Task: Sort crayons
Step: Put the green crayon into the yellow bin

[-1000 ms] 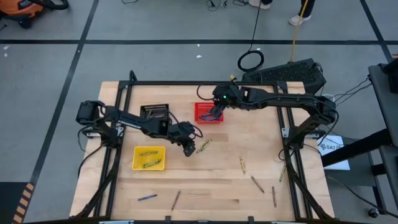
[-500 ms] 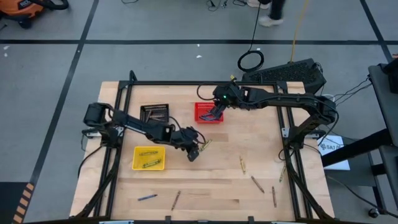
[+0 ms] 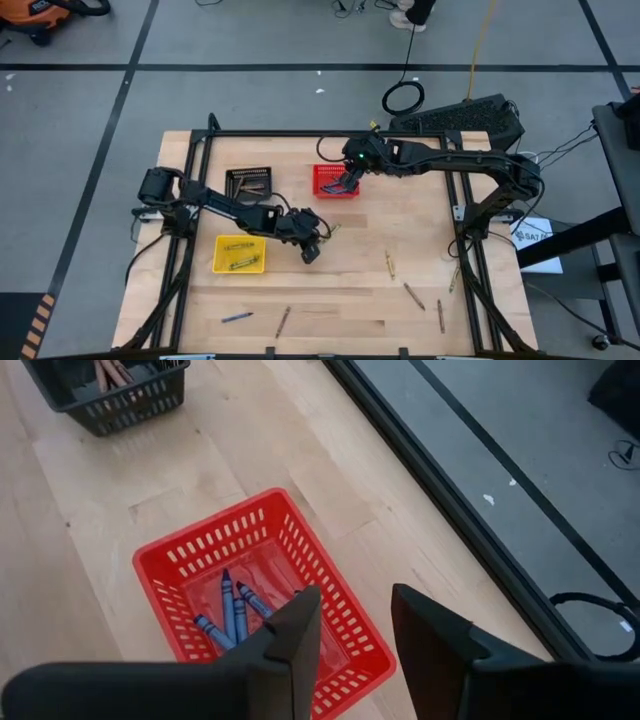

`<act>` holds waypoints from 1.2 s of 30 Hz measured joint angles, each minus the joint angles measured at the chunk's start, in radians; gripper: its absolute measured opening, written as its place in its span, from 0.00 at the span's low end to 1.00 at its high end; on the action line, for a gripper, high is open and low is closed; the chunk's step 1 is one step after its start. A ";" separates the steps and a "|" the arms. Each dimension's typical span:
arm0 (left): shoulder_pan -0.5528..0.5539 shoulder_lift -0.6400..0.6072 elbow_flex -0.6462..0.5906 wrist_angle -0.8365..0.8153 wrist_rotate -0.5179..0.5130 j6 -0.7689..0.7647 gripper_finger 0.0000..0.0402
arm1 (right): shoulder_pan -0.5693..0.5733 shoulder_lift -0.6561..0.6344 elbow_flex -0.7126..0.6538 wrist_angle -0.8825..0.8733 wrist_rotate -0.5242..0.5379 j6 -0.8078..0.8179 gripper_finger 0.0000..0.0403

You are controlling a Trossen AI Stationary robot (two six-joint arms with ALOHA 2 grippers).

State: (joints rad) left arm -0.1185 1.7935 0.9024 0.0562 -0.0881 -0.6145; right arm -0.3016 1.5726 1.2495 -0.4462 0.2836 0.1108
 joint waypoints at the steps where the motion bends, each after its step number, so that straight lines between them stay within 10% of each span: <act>1: -0.004 0.000 0.000 0.003 -0.001 0.002 0.16 | 0.000 0.000 0.000 0.000 0.000 0.000 0.28; 36: 0.033 0.147 0.221 -0.255 -0.013 0.071 0.16 | 0.000 0.001 -0.001 -0.032 0.001 0.000 0.28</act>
State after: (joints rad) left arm -0.0853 1.9403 1.1235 -0.1984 -0.1009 -0.5433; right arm -0.3016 1.5734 1.2484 -0.4779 0.2844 0.1112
